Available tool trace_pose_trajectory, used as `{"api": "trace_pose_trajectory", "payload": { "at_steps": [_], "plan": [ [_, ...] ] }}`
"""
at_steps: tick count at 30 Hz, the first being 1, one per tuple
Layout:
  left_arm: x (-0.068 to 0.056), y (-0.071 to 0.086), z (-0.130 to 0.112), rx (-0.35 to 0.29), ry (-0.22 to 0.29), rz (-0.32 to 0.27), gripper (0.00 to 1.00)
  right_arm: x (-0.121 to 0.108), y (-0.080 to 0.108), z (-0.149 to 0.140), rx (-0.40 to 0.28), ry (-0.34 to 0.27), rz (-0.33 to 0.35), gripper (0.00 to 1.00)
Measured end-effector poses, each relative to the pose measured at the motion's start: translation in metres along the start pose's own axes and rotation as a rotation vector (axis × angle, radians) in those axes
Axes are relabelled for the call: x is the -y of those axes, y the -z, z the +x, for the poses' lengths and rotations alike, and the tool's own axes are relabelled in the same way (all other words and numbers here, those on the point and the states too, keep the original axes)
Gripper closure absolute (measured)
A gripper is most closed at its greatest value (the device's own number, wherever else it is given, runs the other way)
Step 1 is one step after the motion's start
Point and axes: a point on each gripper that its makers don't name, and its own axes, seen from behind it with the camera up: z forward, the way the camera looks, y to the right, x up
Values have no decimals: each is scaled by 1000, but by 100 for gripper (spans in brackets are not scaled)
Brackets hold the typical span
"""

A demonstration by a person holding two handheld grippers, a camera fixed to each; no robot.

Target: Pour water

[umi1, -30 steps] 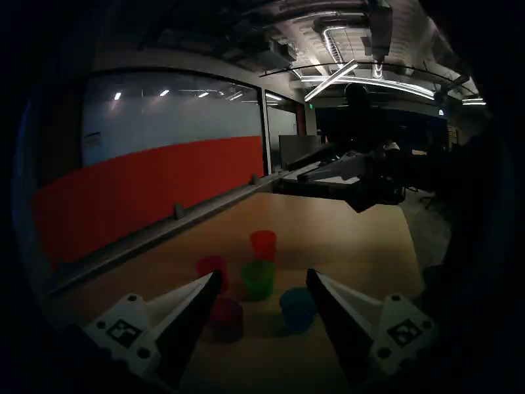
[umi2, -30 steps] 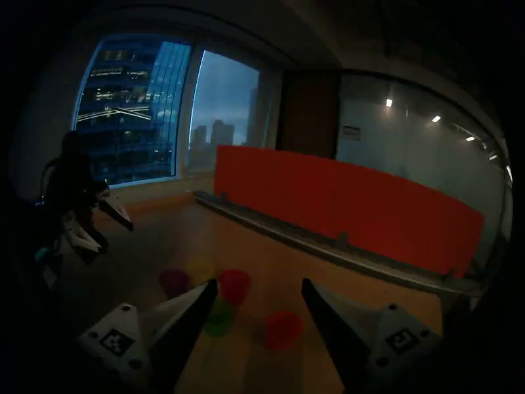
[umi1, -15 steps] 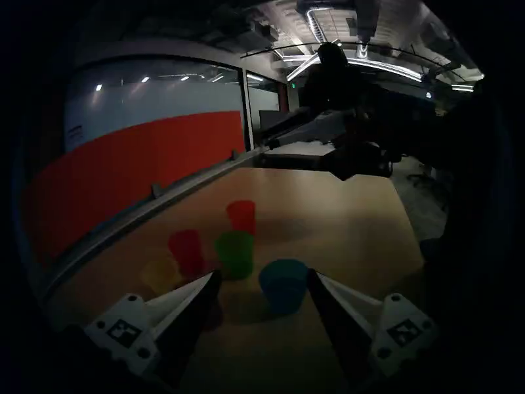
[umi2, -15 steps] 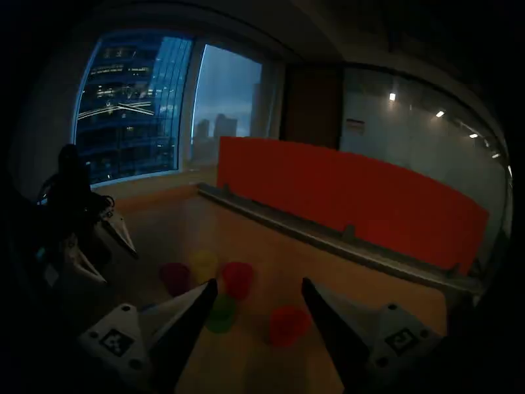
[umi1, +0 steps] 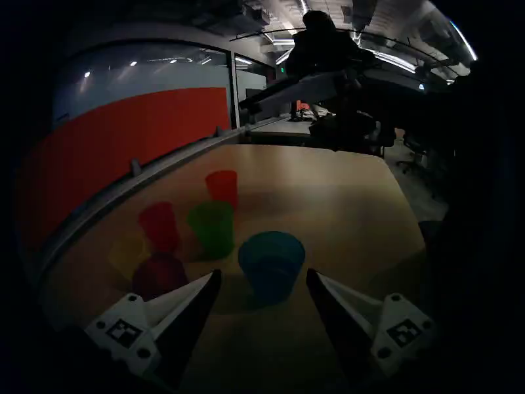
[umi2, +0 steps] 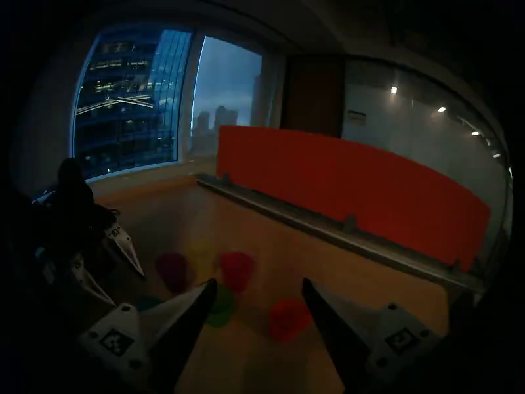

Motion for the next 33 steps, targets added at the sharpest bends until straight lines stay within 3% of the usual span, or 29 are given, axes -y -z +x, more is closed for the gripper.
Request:
{"api": "trace_pose_trajectory", "payload": {
  "at_steps": [17,33],
  "plan": [
    [-7,-41,-17,47,-12,-45,5,-6,-8,-7,15,-8,-2,1],
    [-4,-56,-9,75,-54,-54,7,-9,-15,-13,23,-14,2,1]
  ]
}}
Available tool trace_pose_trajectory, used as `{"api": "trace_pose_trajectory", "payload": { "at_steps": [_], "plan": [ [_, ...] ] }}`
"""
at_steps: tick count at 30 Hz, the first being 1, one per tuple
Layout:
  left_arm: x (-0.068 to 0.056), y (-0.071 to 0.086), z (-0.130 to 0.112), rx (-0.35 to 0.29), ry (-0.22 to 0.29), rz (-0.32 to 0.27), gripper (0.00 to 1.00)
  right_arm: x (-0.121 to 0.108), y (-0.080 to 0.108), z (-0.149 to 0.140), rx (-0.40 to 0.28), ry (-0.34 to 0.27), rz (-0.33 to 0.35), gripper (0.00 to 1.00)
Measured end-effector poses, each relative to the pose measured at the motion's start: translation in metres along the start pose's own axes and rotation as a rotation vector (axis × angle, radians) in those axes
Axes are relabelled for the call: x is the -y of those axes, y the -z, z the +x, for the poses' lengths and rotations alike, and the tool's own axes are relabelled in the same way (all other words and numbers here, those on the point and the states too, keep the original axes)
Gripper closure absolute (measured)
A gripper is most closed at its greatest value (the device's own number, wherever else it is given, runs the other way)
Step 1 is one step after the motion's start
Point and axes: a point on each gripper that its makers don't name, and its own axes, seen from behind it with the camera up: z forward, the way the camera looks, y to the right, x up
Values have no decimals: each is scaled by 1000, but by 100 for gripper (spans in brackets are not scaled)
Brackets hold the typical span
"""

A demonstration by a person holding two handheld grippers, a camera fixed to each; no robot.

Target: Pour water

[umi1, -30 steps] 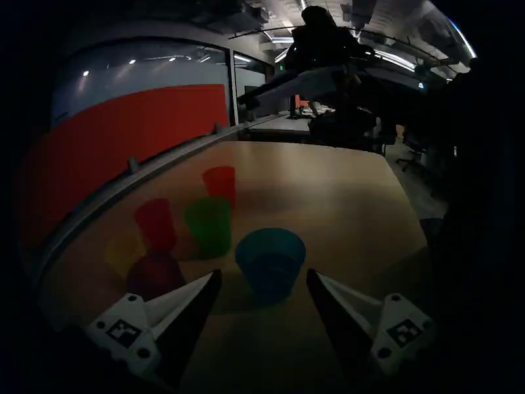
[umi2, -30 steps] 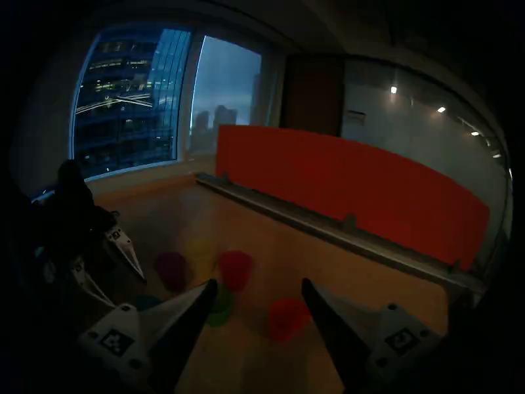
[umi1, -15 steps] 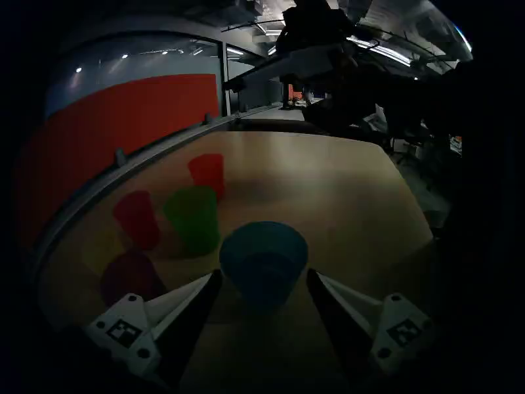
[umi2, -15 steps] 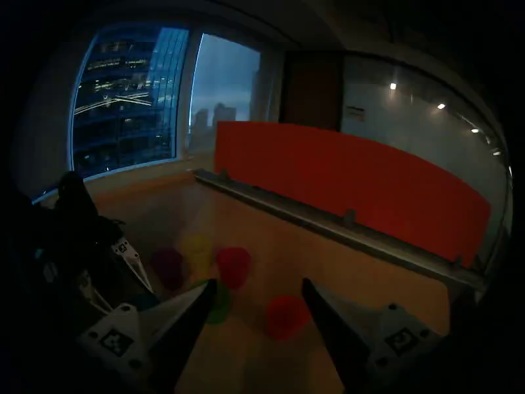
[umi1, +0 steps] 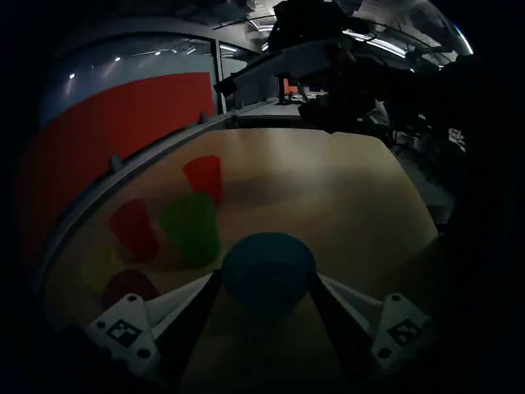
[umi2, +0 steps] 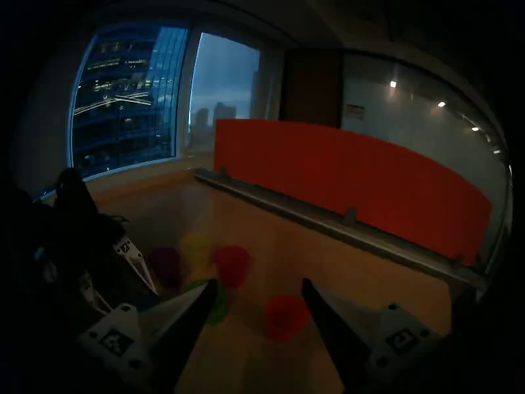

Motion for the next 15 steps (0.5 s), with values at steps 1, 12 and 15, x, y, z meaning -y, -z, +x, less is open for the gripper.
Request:
{"api": "trace_pose_trajectory", "payload": {
  "at_steps": [1,12,15],
  "plan": [
    [0,-1,1,1,-1,-2,7,0,0,0,0,0,0,1],
    [-3,-8,6,19,-23,-20,8,-1,-2,-4,0,-2,4,1],
    [-2,-10,7,20,-26,-19,8,-1,-2,-4,0,1,6,1]
  ]
}}
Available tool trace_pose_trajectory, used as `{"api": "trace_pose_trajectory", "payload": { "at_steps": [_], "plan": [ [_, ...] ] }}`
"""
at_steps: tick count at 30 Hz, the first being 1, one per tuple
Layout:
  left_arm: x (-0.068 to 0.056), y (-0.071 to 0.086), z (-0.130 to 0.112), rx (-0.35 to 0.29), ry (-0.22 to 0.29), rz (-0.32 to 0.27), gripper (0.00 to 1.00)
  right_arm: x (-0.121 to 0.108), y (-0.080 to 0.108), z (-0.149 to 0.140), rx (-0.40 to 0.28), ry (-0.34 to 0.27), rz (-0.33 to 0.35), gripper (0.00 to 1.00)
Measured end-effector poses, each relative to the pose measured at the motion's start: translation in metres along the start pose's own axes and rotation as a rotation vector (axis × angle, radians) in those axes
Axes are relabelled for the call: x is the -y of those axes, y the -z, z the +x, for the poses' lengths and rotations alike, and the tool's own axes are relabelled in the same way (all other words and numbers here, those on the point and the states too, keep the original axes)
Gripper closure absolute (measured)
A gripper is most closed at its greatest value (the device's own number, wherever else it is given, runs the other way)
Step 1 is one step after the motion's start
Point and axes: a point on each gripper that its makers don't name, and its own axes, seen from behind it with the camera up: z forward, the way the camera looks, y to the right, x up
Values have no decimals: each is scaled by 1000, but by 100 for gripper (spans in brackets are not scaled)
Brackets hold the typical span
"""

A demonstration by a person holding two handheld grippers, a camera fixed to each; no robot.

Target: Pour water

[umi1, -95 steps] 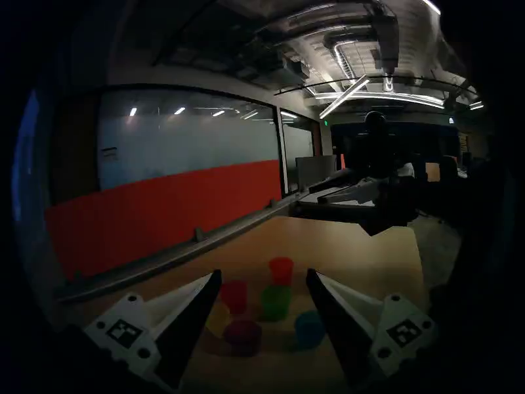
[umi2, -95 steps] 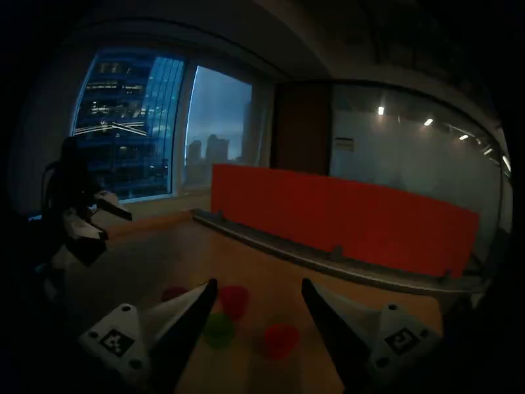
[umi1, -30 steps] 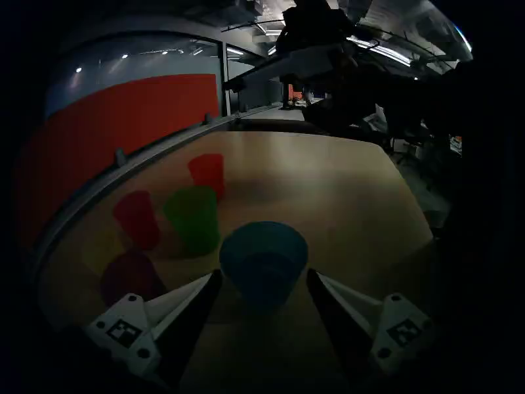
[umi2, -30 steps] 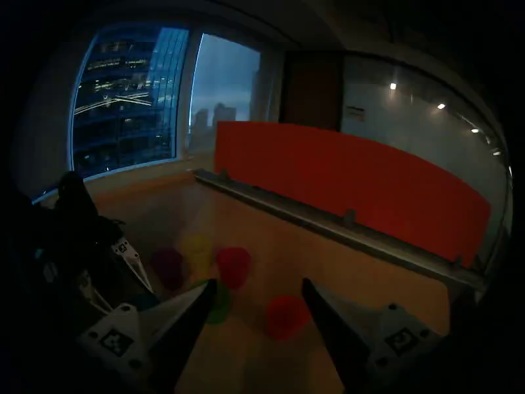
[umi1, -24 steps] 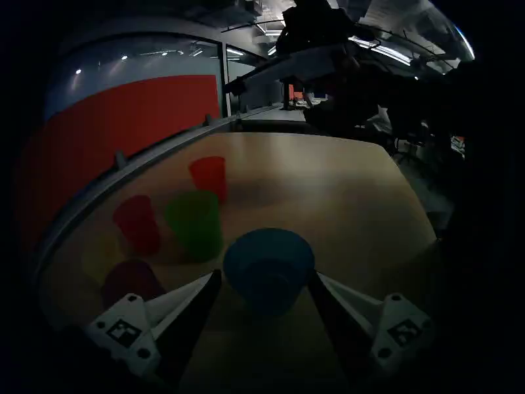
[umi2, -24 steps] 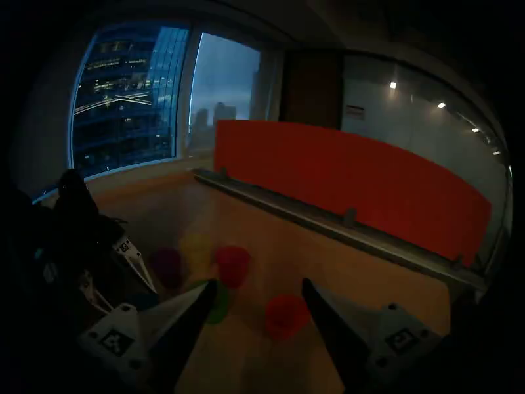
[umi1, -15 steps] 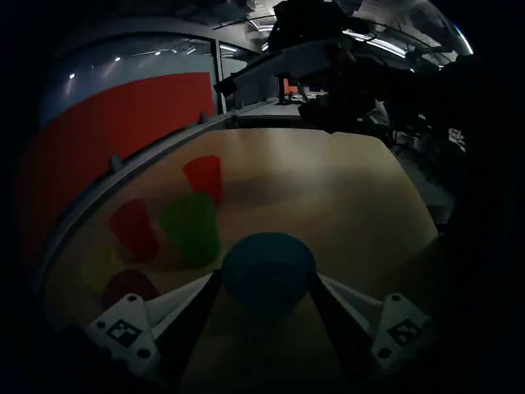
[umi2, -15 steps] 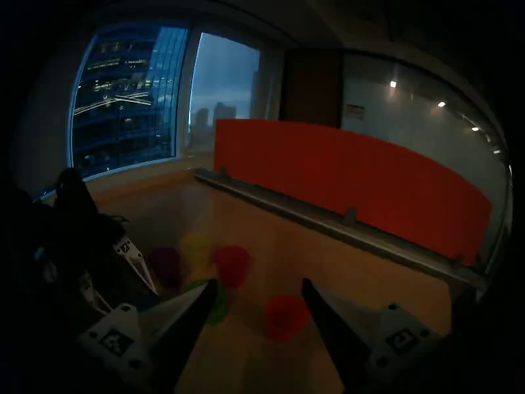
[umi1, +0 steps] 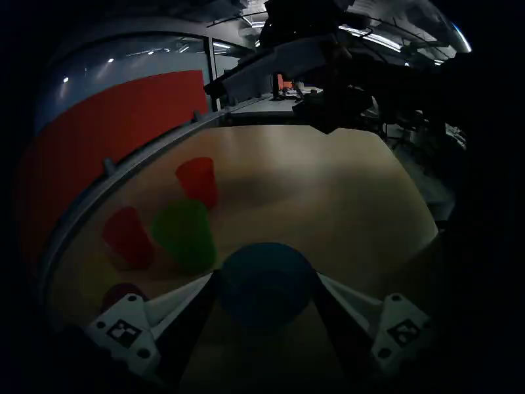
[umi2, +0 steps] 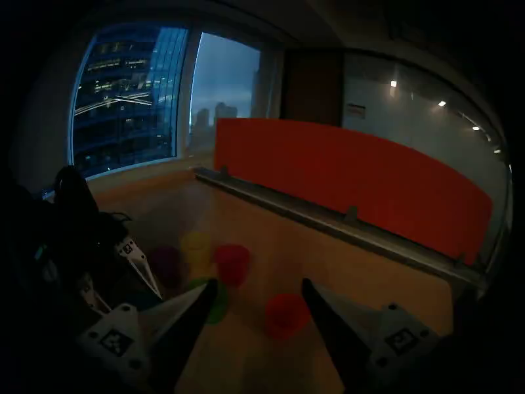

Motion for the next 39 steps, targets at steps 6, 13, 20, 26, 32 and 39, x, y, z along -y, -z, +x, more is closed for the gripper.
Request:
{"api": "trace_pose_trajectory", "payload": {
  "at_steps": [6,13,20,26,32,39],
  "plan": [
    [0,-1,2,-1,11,-9,9,0,-1,-1,2,9,2,1],
    [-1,0,2,7,11,-12,9,1,-1,-1,1,9,8,1],
    [2,5,1,9,29,-4,10,3,-4,-3,6,8,15,1],
    [6,14,7,-6,31,21,10,8,-8,-3,8,5,29,1],
    [12,26,18,-38,53,49,10,14,-13,-6,19,14,43,1],
    [25,42,25,-71,99,94,10,28,-22,-13,34,21,74,1]
  ]
}}
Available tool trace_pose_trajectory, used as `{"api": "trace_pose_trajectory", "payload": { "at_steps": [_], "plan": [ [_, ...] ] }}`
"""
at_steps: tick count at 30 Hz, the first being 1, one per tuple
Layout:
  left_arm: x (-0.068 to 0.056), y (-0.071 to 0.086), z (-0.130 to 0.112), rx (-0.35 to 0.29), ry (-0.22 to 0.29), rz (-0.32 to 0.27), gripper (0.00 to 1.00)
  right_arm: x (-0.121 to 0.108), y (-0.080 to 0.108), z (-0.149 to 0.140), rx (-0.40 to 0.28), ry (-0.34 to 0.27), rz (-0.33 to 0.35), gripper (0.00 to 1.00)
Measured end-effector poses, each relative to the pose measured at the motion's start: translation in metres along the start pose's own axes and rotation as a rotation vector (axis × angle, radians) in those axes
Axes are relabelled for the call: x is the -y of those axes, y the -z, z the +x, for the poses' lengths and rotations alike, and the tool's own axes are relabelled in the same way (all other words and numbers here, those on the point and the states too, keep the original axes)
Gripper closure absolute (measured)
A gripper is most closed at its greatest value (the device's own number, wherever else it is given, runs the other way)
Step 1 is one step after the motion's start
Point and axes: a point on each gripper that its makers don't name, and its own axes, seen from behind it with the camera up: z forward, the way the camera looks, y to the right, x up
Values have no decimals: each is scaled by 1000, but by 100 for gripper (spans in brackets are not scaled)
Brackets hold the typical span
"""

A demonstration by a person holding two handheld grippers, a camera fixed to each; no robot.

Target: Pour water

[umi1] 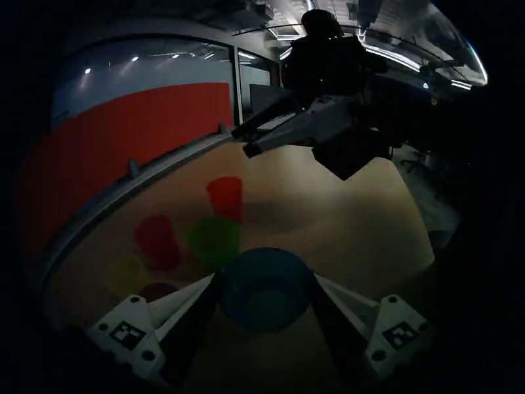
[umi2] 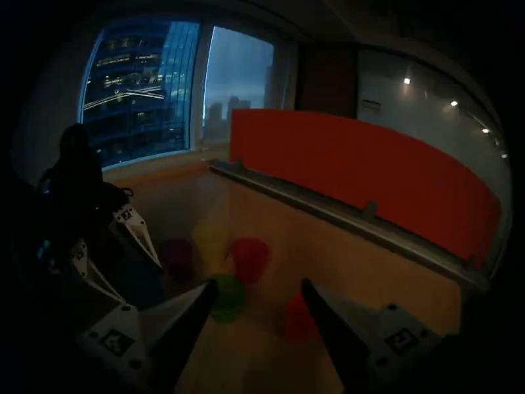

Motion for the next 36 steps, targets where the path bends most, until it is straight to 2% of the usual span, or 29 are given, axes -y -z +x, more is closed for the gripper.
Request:
{"api": "trace_pose_trajectory", "payload": {
  "at_steps": [3,11,23,36],
  "plan": [
    [7,5,3,-10,13,24,10,6,-6,-3,7,3,14,1],
    [15,22,19,-61,18,57,10,19,-23,-15,37,4,49,1],
    [34,53,51,-142,7,122,10,33,-46,-35,90,27,96,1],
    [58,88,75,-212,48,168,10,46,-64,-56,148,29,132,1]
  ]
}}
